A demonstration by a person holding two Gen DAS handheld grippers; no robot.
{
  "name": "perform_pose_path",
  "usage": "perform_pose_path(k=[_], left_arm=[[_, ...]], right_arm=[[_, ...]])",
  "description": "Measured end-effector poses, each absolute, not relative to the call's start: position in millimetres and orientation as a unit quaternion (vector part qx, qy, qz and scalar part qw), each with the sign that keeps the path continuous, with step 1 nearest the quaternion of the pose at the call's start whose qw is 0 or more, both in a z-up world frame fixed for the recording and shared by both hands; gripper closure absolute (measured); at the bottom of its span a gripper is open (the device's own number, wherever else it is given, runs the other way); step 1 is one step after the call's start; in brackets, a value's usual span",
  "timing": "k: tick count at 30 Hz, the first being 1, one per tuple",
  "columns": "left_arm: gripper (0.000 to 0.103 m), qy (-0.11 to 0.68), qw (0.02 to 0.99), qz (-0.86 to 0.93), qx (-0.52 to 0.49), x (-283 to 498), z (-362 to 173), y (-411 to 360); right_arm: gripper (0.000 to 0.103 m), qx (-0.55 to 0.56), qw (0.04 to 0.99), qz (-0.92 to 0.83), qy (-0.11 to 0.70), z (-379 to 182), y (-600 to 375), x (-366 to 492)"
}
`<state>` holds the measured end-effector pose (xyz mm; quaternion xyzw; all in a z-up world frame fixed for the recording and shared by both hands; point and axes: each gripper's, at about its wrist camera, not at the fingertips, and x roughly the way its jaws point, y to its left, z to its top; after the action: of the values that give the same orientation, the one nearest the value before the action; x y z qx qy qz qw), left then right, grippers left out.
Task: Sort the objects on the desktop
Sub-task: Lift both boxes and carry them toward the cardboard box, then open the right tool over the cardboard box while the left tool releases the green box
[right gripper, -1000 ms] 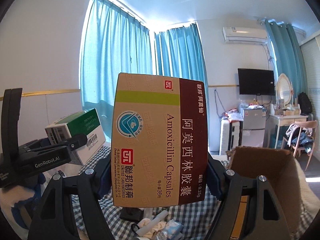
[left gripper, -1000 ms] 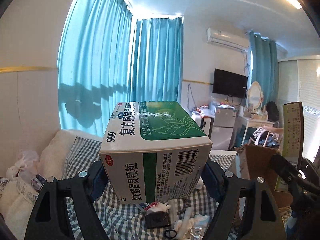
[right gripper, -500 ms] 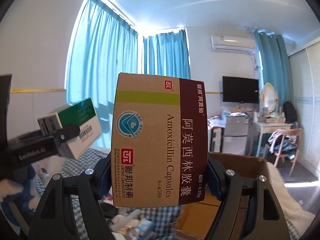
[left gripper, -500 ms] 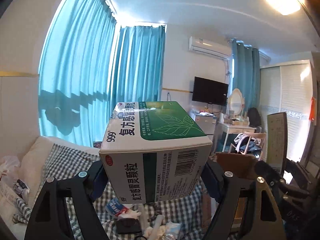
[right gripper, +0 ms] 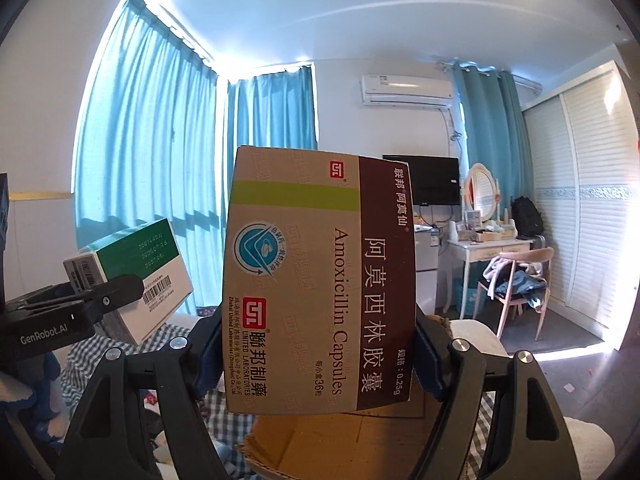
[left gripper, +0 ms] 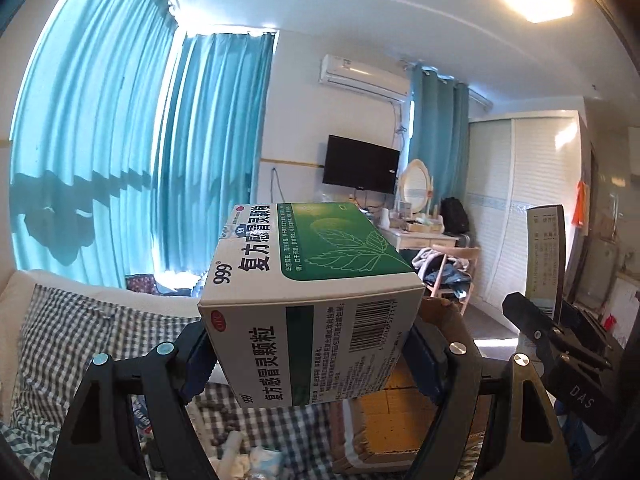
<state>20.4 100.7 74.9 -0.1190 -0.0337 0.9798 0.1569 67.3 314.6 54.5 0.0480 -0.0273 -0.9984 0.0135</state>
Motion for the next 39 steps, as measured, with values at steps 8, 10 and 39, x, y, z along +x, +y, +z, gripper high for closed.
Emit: perform_pose_path(k=[8,10,39], left_arm=[[0.021,-0.011,0.198,0.971,-0.131,5,69,153],[0.021,-0.01,0.206,0.969,-0.134,-1,66,163],[0.019,0.036,0.255,0.925,-0.28,-96,-41,269]], right_arm=[[0.027,0.072,-0.013,-0.995,-0.06,46,356,59],[0.027,0.08,-0.021,-0.995,-0.063,41,363,59],[0.064,0.29,-0.081,-0.95,-0.089,-67,438,-33]])
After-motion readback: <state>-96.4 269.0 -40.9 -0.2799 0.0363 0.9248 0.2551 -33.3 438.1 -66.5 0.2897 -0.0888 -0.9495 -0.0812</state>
